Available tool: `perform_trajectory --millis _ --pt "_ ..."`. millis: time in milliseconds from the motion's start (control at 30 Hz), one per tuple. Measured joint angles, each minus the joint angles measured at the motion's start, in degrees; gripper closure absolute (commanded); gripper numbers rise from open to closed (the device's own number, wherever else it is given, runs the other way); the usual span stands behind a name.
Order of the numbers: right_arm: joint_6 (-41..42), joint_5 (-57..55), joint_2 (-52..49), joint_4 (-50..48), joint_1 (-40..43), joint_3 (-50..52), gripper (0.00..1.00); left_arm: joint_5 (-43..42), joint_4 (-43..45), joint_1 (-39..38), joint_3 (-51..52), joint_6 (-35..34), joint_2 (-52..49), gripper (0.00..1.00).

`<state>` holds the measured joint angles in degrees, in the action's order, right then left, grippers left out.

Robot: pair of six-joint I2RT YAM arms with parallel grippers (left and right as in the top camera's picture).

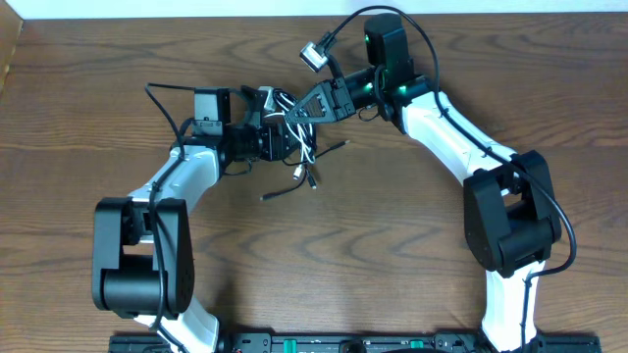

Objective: Untangle cables

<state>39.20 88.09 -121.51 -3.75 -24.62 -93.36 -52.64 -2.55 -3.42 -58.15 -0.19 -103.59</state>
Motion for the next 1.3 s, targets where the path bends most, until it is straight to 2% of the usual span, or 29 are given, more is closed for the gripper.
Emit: perform_trajectory --millis 67,100,333,433,600,767,1000,1133,1300 --pt "0.31 0.0 0.0 0.0 0.0 0.0 0.99 0.33 0.02 -0.17 0.0 0.22 0.0 0.79" --pt "0.35 0.0 0.0 0.0 0.0 0.0 0.99 0.42 0.07 -0.2 0.0 0.22 0.0 0.92" --pt "0.76 -0.2 0.0 0.02 0.0 0.0 0.99 2.75 -0.11 -0.2 0.0 0.02 0.0 0.93" --pt "1.01 -0.72 -0.04 0.11 0.0 0.0 0.99 8.9 -0.9 -0.26 0.0 -2.03 0.11 0.93" --pt "1.4 -2.25 -1.22 0.57 0.0 0.17 0.99 21.86 -3.43 -0.04 -0.07 -9.29 0.94 0.93" --pt "1.44 -3.96 -1.77 1.01 -0.31 0.39 0.99 27.17 -4.79 3.1 -0.07 -14.4 1.38 0.93" --pt "-1.7 -5.49 -1.77 6.69 -1.09 0.63 0.99 25.46 -5.57 8.31 -0.07 -16.37 1.6 0.93" --pt "-7.06 -5.31 -1.77 11.87 -1.05 0.94 0.99 20.52 -5.09 10.88 -0.07 -15.82 1.6 0.93" --pt "-14.71 -5.79 -1.75 19.74 -0.74 1.31 0.99 11.56 -2.47 13.62 -0.04 -11.93 1.57 0.93"
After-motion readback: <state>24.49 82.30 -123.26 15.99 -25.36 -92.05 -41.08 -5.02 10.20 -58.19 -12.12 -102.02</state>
